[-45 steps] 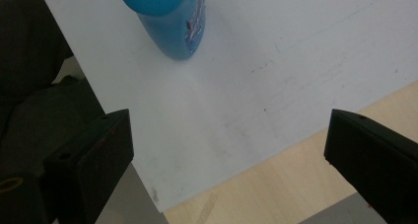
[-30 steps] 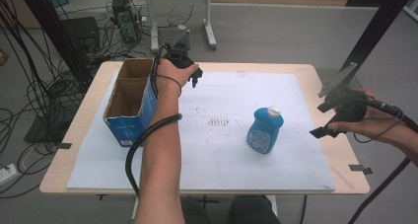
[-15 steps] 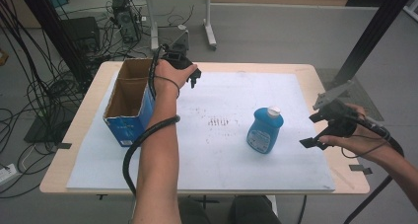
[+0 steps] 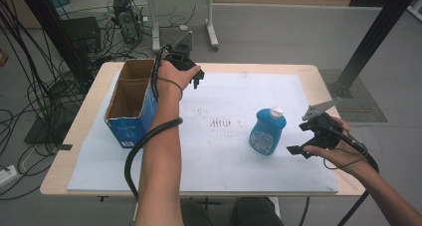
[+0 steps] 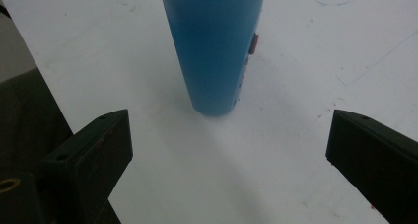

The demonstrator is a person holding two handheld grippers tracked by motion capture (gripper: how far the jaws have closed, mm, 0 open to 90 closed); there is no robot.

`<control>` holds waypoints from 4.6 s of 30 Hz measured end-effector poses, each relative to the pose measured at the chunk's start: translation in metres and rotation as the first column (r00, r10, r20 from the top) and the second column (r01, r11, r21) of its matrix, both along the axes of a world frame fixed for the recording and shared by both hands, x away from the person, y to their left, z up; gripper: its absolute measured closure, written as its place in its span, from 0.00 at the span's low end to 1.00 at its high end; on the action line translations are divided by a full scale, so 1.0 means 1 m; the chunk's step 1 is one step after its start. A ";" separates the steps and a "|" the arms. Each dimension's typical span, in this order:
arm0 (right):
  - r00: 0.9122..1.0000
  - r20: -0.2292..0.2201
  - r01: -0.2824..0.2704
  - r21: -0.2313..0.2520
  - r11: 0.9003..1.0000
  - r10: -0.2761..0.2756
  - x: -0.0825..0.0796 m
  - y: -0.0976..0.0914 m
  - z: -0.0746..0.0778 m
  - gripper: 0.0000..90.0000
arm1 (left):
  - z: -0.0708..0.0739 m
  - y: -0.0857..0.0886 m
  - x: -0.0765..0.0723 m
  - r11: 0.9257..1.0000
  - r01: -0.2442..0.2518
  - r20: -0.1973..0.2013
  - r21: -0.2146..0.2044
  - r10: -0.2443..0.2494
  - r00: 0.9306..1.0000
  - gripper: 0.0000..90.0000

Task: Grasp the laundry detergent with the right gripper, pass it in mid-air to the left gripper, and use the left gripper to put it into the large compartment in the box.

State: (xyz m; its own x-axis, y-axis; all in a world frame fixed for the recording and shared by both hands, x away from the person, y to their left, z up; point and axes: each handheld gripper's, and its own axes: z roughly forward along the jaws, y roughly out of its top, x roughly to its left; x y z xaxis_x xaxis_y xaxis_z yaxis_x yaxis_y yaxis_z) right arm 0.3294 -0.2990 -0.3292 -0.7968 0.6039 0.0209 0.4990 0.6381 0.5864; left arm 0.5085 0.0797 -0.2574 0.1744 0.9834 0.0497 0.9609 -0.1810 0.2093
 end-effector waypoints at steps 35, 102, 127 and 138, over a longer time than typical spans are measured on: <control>0.984 0.154 0.075 0.123 0.990 -0.094 -0.002 0.041 -0.047 0.03 | -0.012 -0.004 0.001 1.000 0.009 0.002 -0.009 -0.009 1.000 0.08; 0.971 0.204 0.079 0.209 0.975 -0.123 0.004 0.050 -0.058 0.03 | -0.009 -0.007 0.004 1.000 0.013 0.002 0.011 -0.013 1.000 0.08; 0.969 0.214 0.080 0.218 0.973 -0.127 0.003 0.049 -0.056 0.03 | -0.008 -0.007 0.004 1.000 0.011 0.006 -0.002 -0.011 1.000 0.08; 0.968 0.211 0.089 0.223 0.971 -0.138 0.003 0.049 -0.058 0.03 | -0.009 -0.014 0.005 0.999 0.028 0.000 0.018 -0.028 1.000 0.08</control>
